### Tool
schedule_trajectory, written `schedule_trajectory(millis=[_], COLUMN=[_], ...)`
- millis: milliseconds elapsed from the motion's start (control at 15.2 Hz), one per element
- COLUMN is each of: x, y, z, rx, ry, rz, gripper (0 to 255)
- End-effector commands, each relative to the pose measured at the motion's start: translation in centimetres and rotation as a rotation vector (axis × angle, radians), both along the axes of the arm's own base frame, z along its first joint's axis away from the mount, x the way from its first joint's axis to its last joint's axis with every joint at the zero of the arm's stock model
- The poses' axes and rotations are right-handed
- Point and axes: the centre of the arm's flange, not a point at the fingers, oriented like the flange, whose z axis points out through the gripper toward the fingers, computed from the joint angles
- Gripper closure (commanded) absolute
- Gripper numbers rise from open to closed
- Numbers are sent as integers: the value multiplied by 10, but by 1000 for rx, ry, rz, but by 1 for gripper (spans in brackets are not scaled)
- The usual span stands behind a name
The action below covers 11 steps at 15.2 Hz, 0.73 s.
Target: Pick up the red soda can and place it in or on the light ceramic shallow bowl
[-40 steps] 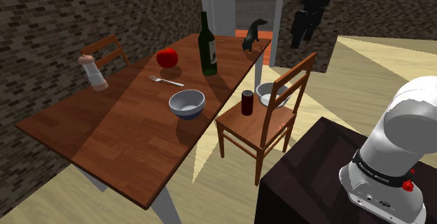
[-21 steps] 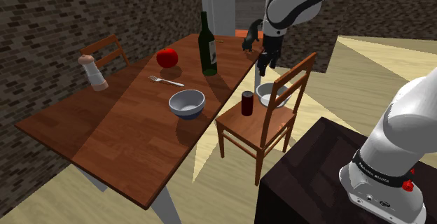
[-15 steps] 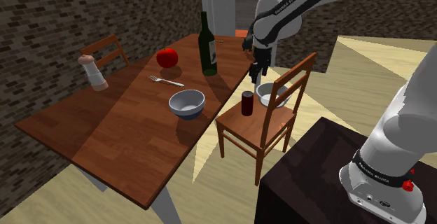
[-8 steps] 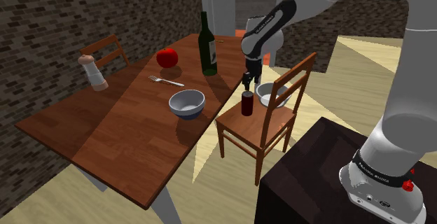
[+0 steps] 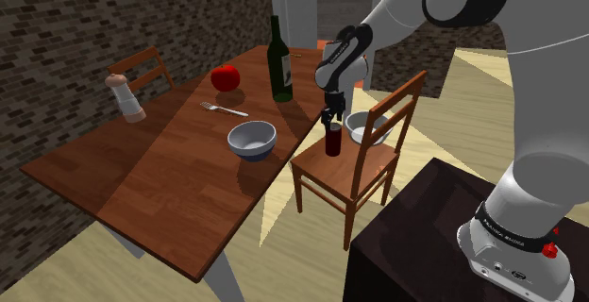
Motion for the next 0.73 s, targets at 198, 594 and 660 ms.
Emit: schedule_trajectory(millis=[198,594,660], x=[6,6,6], y=[1,1,1], z=[-29,-37,-37], rx=[-4,-4,-4], ry=[-31,-31,-31], rz=[3,3,3], gripper=[0,0,0])
